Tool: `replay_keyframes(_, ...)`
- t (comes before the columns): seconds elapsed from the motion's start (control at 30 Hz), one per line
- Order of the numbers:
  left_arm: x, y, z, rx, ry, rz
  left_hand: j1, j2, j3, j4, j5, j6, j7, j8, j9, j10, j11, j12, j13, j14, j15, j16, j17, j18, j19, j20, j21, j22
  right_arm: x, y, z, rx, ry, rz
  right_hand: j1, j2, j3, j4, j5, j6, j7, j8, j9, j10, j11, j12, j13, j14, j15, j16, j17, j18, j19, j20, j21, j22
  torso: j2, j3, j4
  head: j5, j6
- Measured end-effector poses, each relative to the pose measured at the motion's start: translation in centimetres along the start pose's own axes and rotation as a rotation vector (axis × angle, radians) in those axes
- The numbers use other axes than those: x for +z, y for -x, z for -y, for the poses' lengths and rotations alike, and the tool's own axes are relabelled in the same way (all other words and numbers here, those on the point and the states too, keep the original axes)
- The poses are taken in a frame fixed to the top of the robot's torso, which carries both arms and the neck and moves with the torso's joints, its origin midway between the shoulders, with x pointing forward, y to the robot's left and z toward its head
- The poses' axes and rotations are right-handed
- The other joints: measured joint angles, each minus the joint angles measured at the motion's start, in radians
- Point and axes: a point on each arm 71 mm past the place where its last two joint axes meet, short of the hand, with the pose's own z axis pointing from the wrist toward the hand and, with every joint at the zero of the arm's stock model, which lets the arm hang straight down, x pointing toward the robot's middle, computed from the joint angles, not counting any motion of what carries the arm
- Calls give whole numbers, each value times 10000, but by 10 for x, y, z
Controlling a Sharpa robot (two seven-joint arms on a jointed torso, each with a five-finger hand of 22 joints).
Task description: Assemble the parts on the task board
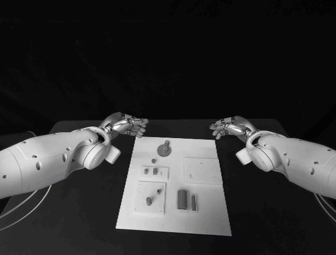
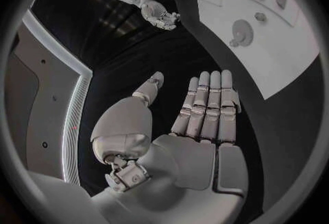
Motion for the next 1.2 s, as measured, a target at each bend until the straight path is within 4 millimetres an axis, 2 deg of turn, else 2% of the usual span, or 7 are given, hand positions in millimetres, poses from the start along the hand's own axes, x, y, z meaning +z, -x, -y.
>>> replay_keyframes(0.13, 7, 0, 0, -85, -5, 96, 27, 27, 40, -96, 0, -202, -65, -62, -23, -442, -10, -23, -222, -251, 69, -290, -198, -56, -38, 34, -118, -78, 3, -2, 7, 358, -5, 122, 39, 146, -36, 36, 0, -265, 18, 0, -166, -118, 335, -1220, -1051, -505, 498, -1506, -633, -212, -896, 253, -710, -317, -118, -7, -12, -16, 175)
replay_keyframes(0.3, 14, 5, -2, -192, 20, 316, 40, 40, 71, -127, 0, -314, -104, -120, -33, -640, -71, -23, -403, -354, 65, -421, -339, -107, -38, 34, -169, -137, 5, -5, 8, 714, 113, 49, 38, 252, -214, 99, 0, -447, -14, 0, -377, -178, 465, -2098, -1958, -922, 741, -2548, -1073, -239, -1497, 436, -1152, -430, -254, -19, -28, 7, 443)
replay_keyframes(0.87, 25, 0, -3, -562, -98, 220, 118, 118, 76, -132, 0, -340, -130, -120, -32, -639, -71, -22, -468, -356, 67, -459, -404, -115, -72, 69, -229, -195, 2, -12, 9, 1378, 277, -344, -11, 301, -405, 291, 0, -653, 53, 0, -660, -83, 584, -2632, -2904, -988, 776, -3162, -1422, -362, -1591, 459, -1406, -503, -511, 68, -104, 130, 716)
replay_keyframes(0.9, 25, 0, -3, -568, -101, 214, -73, 143, -42, -52, -5, -610, -189, -217, -172, -726, -147, -26, -532, -640, 0, -555, -614, -116, -355, 81, -258, -494, 1, -11, 9, 1384, 273, -340, -206, 336, -581, 394, -53, -912, 27, -28, -818, -310, 545, -2713, -2975, -1172, 732, -3314, -1557, -363, -1728, 430, -1522, -607, -511, 69, -104, 127, 716)
replay_keyframes(0.97, 25, 0, -4, -569, -81, 216, -1688, 138, -837, 471, -209, -2163, -516, -795, -1042, -2223, -437, -180, -860, -2272, -303, -1057, -1887, -108, -2097, -47, -429, -2115, 1, -11, 9, 1381, 259, -332, -1846, 343, -1701, 909, -351, -2434, -306, -440, -1846, -2168, 191, -3103, -3358, -2618, 449, -4186, -2369, -671, -2753, 81, -2208, -1420, -512, 69, -104, 123, 717)
replay_keyframes(1.07, 23, -2, -5, -641, -71, 207, -4051, 109, -2007, 1283, -534, -4441, -991, -1635, -2329, -5392, -853, -387, -1337, -4646, -784, -1750, -3733, -368, -4657, -238, -652, -4522, 0, -13, 8, 1436, 269, -342, -4325, 385, -3375, 1668, -756, -4720, -907, -1093, -3375, -4999, -336, -3651, -3925, -4826, -57, -5472, -3581, -1173, -4303, -559, -3215, -4689, -547, 68, -92, 90, 746)
replay_keyframes(1.2, 20, -13, -4, -911, -136, 122, -5741, 69, -2860, 1864, -764, -6088, -1335, -2239, -3264, -7792, -1146, -517, -1682, -6373, -1134, -2249, -5075, -431, -6505, -366, -811, -6274, -4, -19, 6, 1637, 337, -371, -6091, 413, -4590, 2217, -1048, -6384, -1326, -1574, -4491, -7063, -715, -4044, -4340, -6431, -403, -6404, -4466, -1466, -5428, -1015, -3943, -7465, -676, 76, -27, -52, 849)
